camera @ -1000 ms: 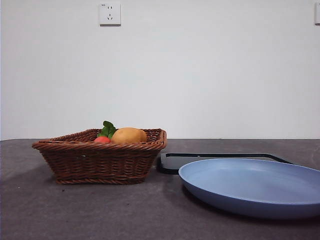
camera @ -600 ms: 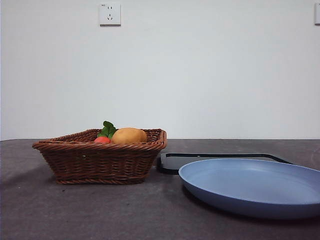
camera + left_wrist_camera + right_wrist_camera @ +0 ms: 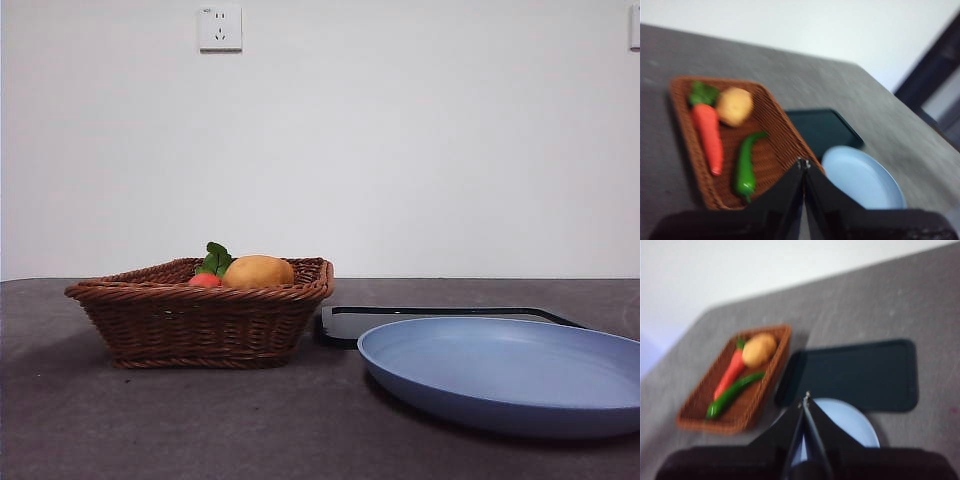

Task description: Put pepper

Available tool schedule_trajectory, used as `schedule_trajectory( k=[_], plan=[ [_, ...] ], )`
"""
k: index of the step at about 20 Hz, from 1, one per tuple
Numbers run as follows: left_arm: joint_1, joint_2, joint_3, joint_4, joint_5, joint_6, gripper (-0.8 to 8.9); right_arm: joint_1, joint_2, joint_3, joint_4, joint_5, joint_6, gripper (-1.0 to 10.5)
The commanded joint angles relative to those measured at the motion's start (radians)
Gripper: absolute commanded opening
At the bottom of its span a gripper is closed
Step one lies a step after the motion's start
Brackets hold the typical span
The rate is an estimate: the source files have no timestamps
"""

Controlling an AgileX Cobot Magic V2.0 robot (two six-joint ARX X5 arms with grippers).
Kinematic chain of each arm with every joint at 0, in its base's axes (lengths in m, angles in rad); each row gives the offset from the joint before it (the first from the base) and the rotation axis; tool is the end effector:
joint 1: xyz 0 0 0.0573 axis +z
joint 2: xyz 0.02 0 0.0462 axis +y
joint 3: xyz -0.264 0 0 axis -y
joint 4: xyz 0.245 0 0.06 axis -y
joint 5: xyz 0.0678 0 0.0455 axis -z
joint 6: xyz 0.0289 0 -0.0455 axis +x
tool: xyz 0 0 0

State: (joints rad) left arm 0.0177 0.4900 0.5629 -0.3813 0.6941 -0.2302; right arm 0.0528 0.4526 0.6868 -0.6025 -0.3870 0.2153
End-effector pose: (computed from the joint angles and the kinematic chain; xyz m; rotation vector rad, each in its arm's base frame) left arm 0.1131 -0.0165 0.2781 -0.3293 0.3713 -0.6354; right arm 0.0945 0.0159 0.3001 0.2712 0.4119 0.3941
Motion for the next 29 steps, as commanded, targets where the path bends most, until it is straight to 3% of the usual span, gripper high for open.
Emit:
schedule_trajectory(
  k=[1, 9, 14, 17, 18, 20, 29],
  plan=[
    [0.003, 0.047, 0.074, -0.064, 0.047, 0.118, 0.07, 0.006, 0.071, 0.11, -0.134, -0.008, -0.164, 0.0],
    [0.001, 0.144, 0.231, -0.32, 0.065, 0.27, 0.06, 0.016, 0.245, 0.304, -0.434, -0.006, -0.346, 0.0],
    [0.001, 0.145, 0.237, -0.328, 0.066, 0.268, 0.32, 0.016, 0.264, 0.306, -0.442, -0.006, -0.344, 0.3],
    [0.001, 0.145, 0.237, -0.327, 0.065, 0.267, 3.05, 0.016, 0.268, 0.306, -0.442, -0.005, -0.331, 2.1],
    [0.001, 0.145, 0.237, -0.328, 0.065, 0.267, 3.4, 0.016, 0.271, 0.306, -0.442, -0.005, -0.322, 2.8],
    [0.001, 0.145, 0.237, -0.328, 0.065, 0.267, 3.39, 0.016, 0.283, 0.306, -0.443, -0.005, -0.309, 3.3],
    [0.001, 0.145, 0.237, -0.327, 0.065, 0.267, 3.38, 0.016, 0.444, 0.306, -0.444, 0.02, -0.298, 3.2]
  ],
)
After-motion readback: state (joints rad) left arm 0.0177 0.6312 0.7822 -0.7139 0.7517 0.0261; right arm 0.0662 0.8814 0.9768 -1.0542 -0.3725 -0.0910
